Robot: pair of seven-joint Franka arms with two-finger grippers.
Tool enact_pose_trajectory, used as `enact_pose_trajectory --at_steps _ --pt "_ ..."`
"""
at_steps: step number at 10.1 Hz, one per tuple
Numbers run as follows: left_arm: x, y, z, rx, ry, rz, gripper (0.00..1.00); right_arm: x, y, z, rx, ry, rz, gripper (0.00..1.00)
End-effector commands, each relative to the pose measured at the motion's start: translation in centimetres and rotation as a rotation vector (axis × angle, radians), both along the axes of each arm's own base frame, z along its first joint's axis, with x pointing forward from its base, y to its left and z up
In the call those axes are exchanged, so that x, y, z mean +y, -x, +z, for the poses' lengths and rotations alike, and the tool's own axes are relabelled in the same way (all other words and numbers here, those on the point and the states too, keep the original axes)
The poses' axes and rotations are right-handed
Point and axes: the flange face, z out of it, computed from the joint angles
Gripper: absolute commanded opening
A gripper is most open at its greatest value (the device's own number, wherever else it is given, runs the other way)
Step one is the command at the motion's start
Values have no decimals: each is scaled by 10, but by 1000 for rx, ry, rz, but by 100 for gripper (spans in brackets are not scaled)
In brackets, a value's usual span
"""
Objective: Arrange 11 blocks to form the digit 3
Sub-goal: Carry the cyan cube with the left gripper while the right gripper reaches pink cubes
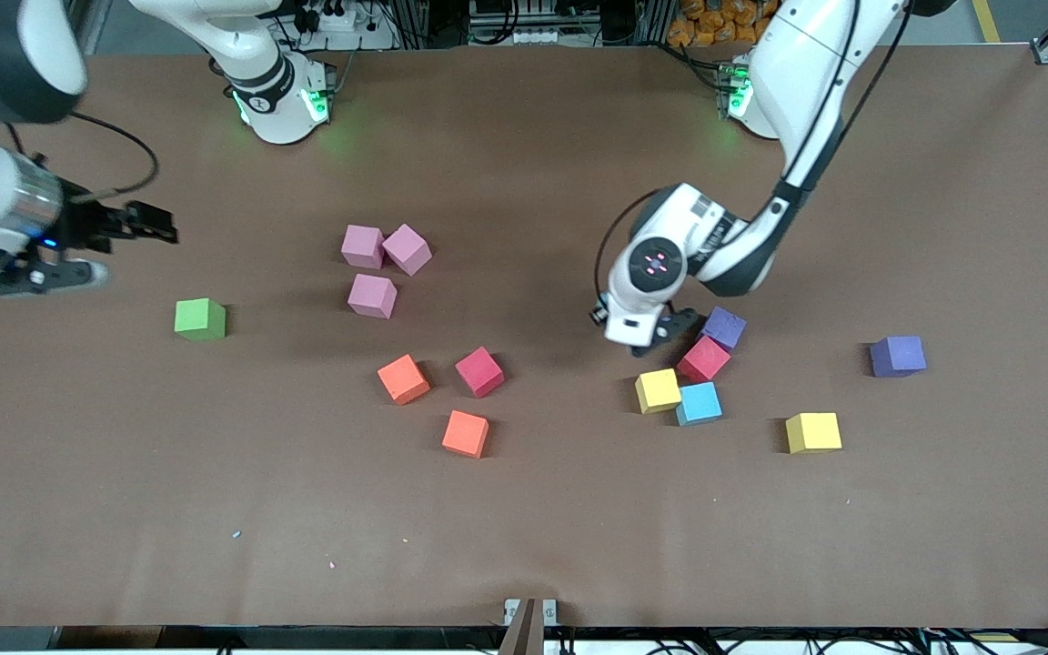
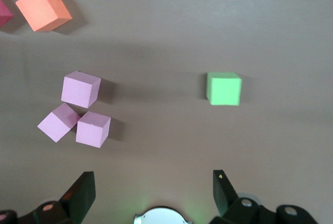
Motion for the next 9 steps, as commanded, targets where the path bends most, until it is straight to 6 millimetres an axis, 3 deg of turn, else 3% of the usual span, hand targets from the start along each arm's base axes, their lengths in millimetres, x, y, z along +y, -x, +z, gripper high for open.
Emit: enact_pose_trajectory --at_steps 1,2,3,5,7,9 --pt "-63 58 17 -8 18 -207 0 35 11 -29 -4 -24 55 100" --pt "-92 88 20 -31 10 -288 0 47 11 -32 -12 -39 68 100" --pt "-107 102 24 -51 7 -339 0 49 12 -46 -19 -40 68 100" --pt "-129 134 23 -51 11 -414 0 50 15 -93 -50 -36 61 100" --pt "-151 155 19 -50 21 -458 0 63 13 -135 -70 -32 80 100" --pt "-156 153 15 -60 19 -458 0 73 13 -158 -46 -28 99 100"
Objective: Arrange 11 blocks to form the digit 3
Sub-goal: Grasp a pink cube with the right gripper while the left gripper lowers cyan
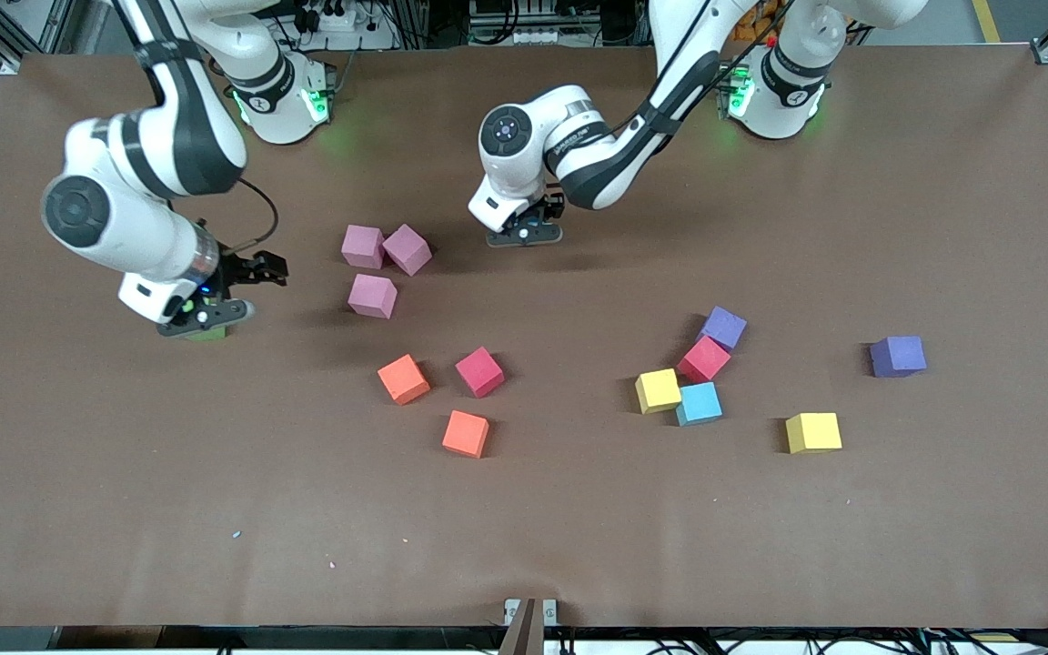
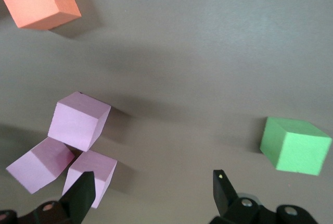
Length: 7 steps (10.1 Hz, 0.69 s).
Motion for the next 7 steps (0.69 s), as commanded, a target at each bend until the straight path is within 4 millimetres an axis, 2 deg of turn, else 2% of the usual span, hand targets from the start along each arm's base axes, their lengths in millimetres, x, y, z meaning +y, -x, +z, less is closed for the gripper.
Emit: enact_pose_trajectory --at_steps 1,3,4,5,7 --pt "-6 -6 -4 -28 -16 -26 0 11 3 -22 21 -11 13 100" --pt "-17 4 -13 -17 -17 -36 0 18 17 -41 25 -31 85 100" --pt "-19 3 -21 -11 -21 -29 0 20 26 -52 60 -92 43 100" --pt "-22 6 -21 -13 -21 -33 0 23 32 -56 78 -128 9 100" --pt "-23 10 -24 -15 -27 -45 0 45 39 -56 71 -134 45 100"
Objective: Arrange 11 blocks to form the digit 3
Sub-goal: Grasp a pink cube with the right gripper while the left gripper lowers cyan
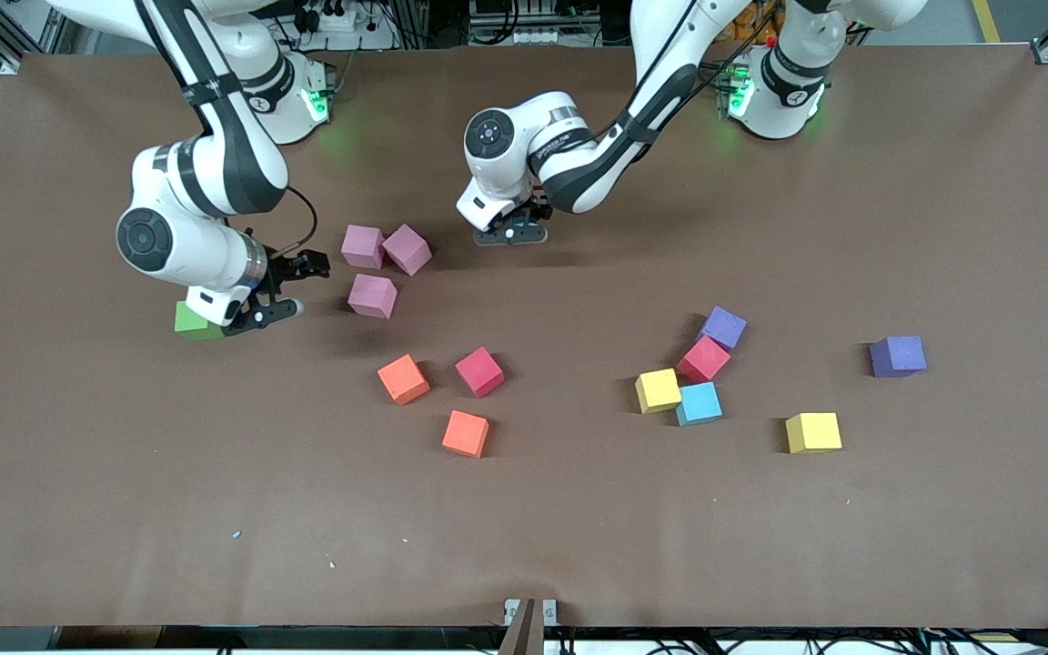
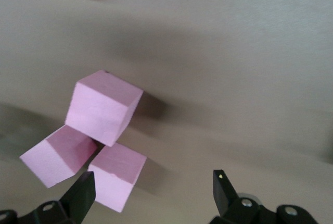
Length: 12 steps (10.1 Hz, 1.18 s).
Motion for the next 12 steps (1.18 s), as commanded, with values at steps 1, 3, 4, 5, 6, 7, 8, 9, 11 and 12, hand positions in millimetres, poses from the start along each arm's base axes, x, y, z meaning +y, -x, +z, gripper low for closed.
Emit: enact_pose_trajectory --at_steps 1,3,4,5,6,7,8,9,11,12 --pt "-5 0 -2 -21 -17 -6 0 19 20 -6 -44 -23 23 100" --pt "-10 10 -10 -40 -34 -28 99 44 40 -16 -75 -13 51 100" --pt "-9 9 -10 -55 -46 10 100 57 46 -16 -66 -1 28 100" --pt "-9 7 -7 -62 -45 31 100 80 56 -16 -66 8 36 100" --pt "-14 3 4 -76 -30 44 100 94 63 -16 -62 13 46 100" --pt "-16 0 10 -86 -26 61 100 105 69 -17 -61 14 69 100" --pt "-14 -5 20 -100 -20 67 100 105 72 -18 -58 15 72 100" --pt "-11 -11 31 -121 -29 60 100 108 76 -22 -57 18 80 100" --pt "0 -24 65 -152 -53 74 100 126 101 -40 -84 23 133 100" --pt "11 -36 86 -165 -69 97 100 125 104 -45 -89 25 131 100"
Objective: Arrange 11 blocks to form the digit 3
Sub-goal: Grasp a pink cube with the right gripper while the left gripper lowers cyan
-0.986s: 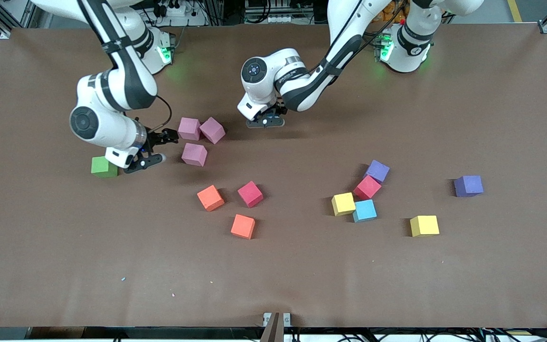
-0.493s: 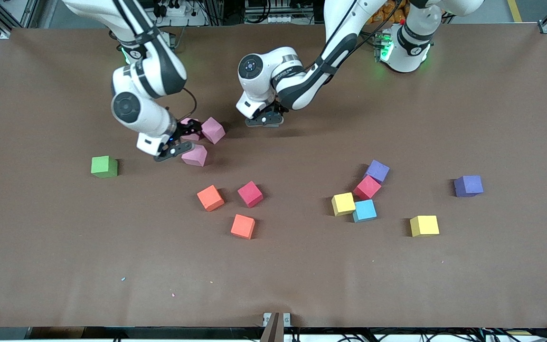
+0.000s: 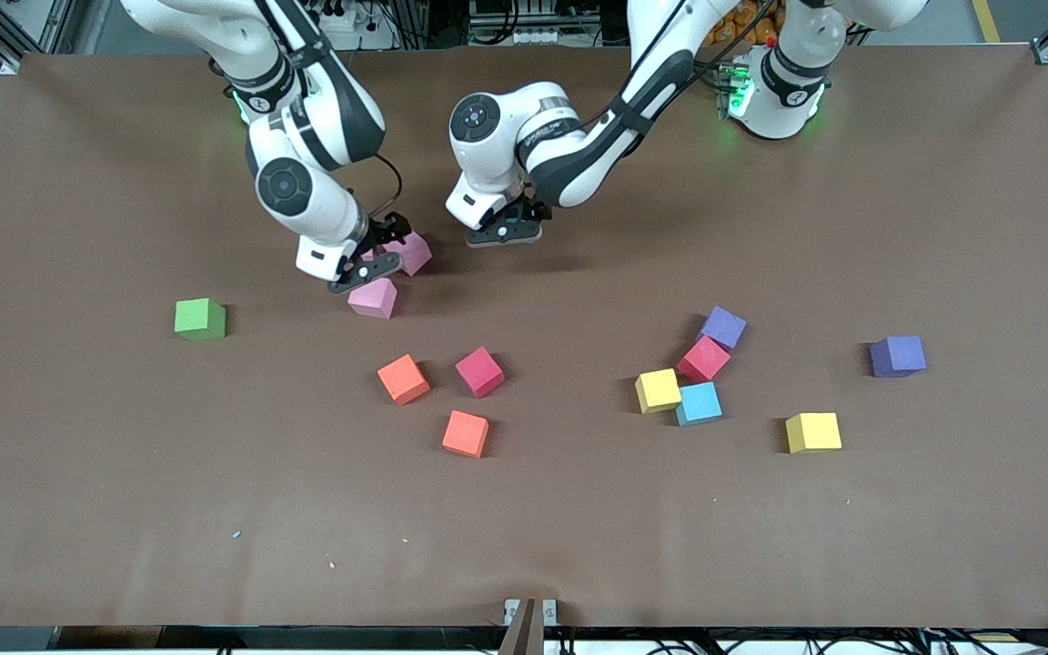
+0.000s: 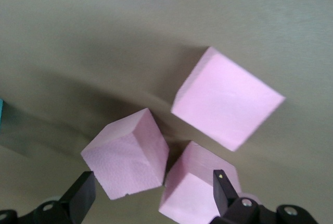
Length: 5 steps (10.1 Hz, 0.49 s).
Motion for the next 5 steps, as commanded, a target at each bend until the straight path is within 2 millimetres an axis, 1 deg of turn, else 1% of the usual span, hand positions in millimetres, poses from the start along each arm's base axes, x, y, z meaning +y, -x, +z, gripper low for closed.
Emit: enact_pose_trajectory --at_steps 1,2,3,4,5 --pt "31 -30 55 -60 -38 58 100 7 23 -6 -11 -9 16 100" --pt "53 -62 67 -72 -30 109 100 20 33 -8 -19 -10 52 100" --pt "77 -94 73 -80 -26 167 100 29 40 -10 -44 -18 77 100" --pt "105 -134 77 -86 -15 235 100 39 47 -16 -51 -18 103 100" --pt "128 -164 79 -88 -5 282 100 39 48 -21 -54 -15 108 100"
